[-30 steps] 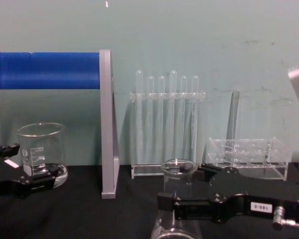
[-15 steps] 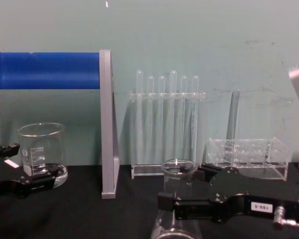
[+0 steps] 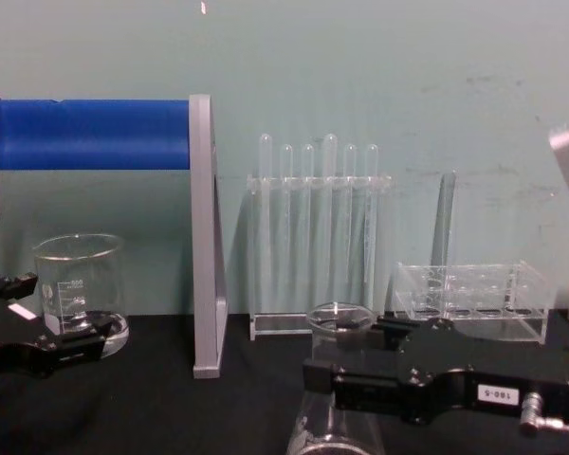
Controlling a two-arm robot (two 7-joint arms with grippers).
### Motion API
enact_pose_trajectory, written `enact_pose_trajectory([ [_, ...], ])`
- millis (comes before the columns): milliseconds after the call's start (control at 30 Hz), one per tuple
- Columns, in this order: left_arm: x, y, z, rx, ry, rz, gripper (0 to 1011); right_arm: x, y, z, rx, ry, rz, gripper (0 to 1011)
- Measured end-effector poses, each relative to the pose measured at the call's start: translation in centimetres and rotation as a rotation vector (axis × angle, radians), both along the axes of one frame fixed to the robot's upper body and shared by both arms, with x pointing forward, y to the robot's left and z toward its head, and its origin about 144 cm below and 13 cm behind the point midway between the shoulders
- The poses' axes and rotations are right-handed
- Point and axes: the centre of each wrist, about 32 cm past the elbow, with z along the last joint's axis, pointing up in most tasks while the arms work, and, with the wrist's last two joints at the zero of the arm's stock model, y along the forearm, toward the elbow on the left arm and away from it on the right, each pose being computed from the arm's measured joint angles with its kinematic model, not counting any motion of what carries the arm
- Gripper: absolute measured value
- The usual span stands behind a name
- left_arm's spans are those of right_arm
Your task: Grasp the erlenmeyer flask with one hand, shake it three times, then place it back.
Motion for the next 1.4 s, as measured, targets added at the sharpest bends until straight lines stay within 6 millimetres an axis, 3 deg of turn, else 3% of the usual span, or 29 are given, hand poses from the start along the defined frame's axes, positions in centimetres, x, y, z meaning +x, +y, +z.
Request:
enact_pose_trajectory([
  [267, 0.0, 0.0, 0.0, 0.0, 0.0, 0.0, 1001, 0.0, 0.0, 0.0, 0.0, 0.0, 0.0, 578],
  [300, 0.0, 0.0, 0.0, 0.0, 0.0, 0.0, 1001, 0.0, 0.0, 0.0, 0.0, 0.0, 0.0, 503],
  [400, 0.0, 0.0, 0.0, 0.0, 0.0, 0.0, 1001, 0.0, 0.0, 0.0, 0.0, 0.0, 0.0, 453],
  [933, 0.0, 0.0, 0.0, 0.0, 0.0, 0.0, 1001, -0.1, -0.3, 0.0, 0.006, -0.003, -0.027, 453],
  [1400, 0.0, 0.0, 0.0, 0.0, 0.0, 0.0, 1001, -3.0, -0.6, 3.8, 0.083, -0.073, -0.257, 452],
])
